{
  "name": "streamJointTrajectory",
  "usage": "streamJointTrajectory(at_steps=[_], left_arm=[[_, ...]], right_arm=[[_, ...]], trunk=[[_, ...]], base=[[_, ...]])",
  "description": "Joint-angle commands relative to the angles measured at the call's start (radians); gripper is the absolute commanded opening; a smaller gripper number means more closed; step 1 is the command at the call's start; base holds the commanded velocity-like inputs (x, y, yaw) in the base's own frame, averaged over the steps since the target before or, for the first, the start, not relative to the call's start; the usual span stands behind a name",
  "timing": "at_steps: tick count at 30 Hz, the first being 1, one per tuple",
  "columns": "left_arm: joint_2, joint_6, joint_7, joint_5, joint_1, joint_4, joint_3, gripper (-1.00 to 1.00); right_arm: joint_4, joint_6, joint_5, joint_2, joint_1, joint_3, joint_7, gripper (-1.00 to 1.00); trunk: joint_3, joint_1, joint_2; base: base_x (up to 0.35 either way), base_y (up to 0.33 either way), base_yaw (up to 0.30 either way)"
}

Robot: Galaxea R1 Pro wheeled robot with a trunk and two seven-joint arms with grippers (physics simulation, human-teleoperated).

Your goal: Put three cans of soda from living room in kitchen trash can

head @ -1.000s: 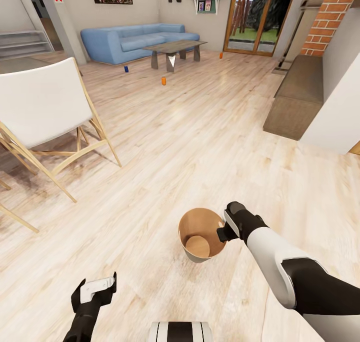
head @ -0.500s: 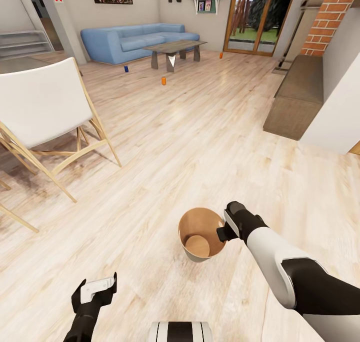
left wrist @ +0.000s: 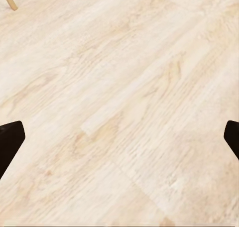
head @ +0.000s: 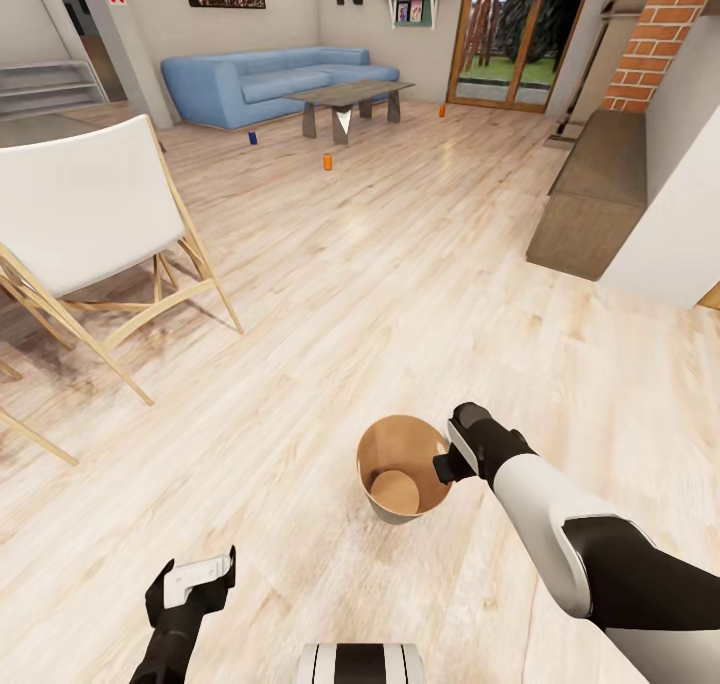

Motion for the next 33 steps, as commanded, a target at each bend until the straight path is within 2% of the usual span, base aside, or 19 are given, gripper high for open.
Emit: streamJointTrajectory(at_steps=[1,33], left_arm=[[0.000,0.000,0.000,0.000,0.000,0.002,0.000,1.00],[0.000,0.000,0.001,0.000,0.000,0.008,0.000,1.00]], right_arm=[[0.000,0.000,-0.016,0.001,0.000,-0.002,0.002,-1.00],[-0.035,0.001,-0.016,-0.002,0.000,-0.002,0.006,-1.00]], trunk=[[0.000,0.000,0.000],[0.046,0.000,0.000]], base=[[0.000,0.000,0.000],[0.000,0.000,0.000]])
